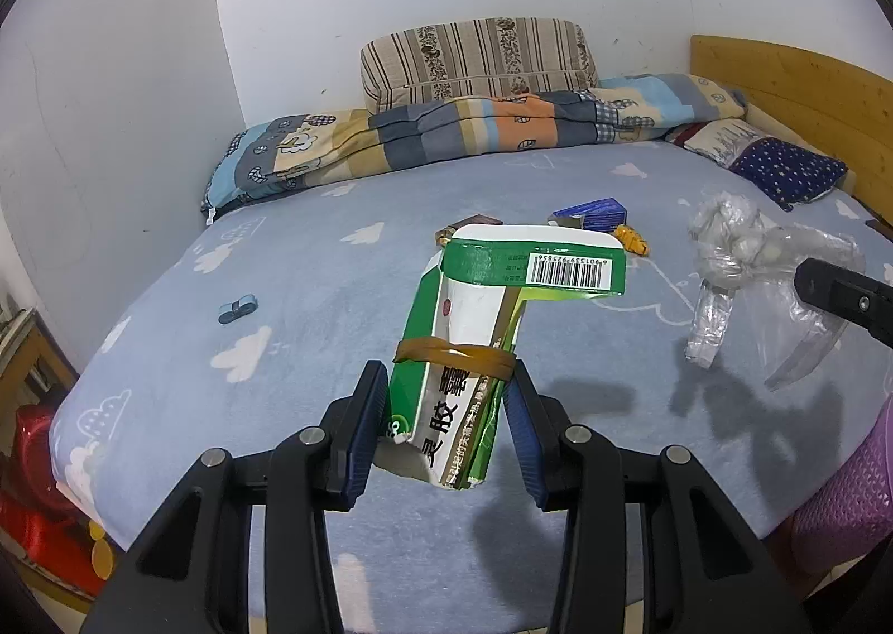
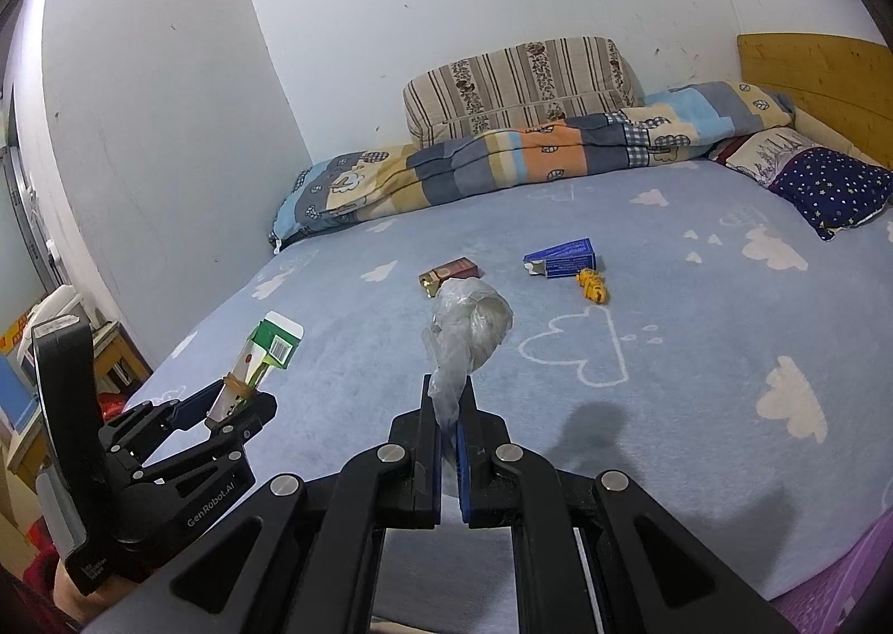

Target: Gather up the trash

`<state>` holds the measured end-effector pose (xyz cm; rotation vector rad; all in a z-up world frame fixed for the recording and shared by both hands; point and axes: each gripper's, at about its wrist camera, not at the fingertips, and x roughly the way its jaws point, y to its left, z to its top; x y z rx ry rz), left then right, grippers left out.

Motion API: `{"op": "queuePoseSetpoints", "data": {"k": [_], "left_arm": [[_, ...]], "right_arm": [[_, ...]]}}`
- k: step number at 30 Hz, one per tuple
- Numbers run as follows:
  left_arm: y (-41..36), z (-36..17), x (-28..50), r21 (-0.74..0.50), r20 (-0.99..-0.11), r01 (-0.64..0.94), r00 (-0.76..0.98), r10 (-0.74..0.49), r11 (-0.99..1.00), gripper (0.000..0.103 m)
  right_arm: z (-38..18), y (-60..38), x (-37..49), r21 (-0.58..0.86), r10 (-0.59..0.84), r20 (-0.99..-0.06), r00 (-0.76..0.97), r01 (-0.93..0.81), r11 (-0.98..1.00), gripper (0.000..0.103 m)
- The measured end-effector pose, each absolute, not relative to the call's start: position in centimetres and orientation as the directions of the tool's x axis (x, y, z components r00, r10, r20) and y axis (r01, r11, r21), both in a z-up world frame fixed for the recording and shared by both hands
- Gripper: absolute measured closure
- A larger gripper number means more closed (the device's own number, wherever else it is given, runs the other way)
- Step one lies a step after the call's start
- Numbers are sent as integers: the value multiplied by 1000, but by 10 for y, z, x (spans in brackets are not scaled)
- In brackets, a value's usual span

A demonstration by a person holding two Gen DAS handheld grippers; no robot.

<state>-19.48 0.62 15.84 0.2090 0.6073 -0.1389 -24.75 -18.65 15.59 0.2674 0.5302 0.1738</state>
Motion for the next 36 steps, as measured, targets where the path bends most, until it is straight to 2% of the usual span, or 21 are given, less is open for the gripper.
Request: {"op": "queuePoseSetpoints", "data": {"k": [11,14,18,21,25,28,36], "left_arm": [[4,158,-196,154,-579,192,813,-69,969,62],[2,158,-196,154,-579,202,812,-77,967,67],[-8,161,-199,141,-578,254,806,-129,957,67],[-21,163,-206,132,-573,305,800,-179,943,68],[-32,159,-203,72,-607,360,756,-245,930,67],[-18,154,-183,-24,-666,347,694,-273,938,65],[37,116,-140,-216,-784,185,552,-283,959,64]], "right_arm": [[156,-188,-246,304,228,-477,849,-84,949,99],[156,-188,-246,309,227,-476,850,-81,948,99],[162,-196,-251,325,217,-464,859,-63,944,99],[175,-217,-270,354,191,-422,886,-32,935,99],[184,-248,-301,411,157,-389,908,19,911,99],[182,-267,-320,430,123,-391,912,63,900,99],[165,-283,-321,479,133,-418,899,93,873,99]]}}
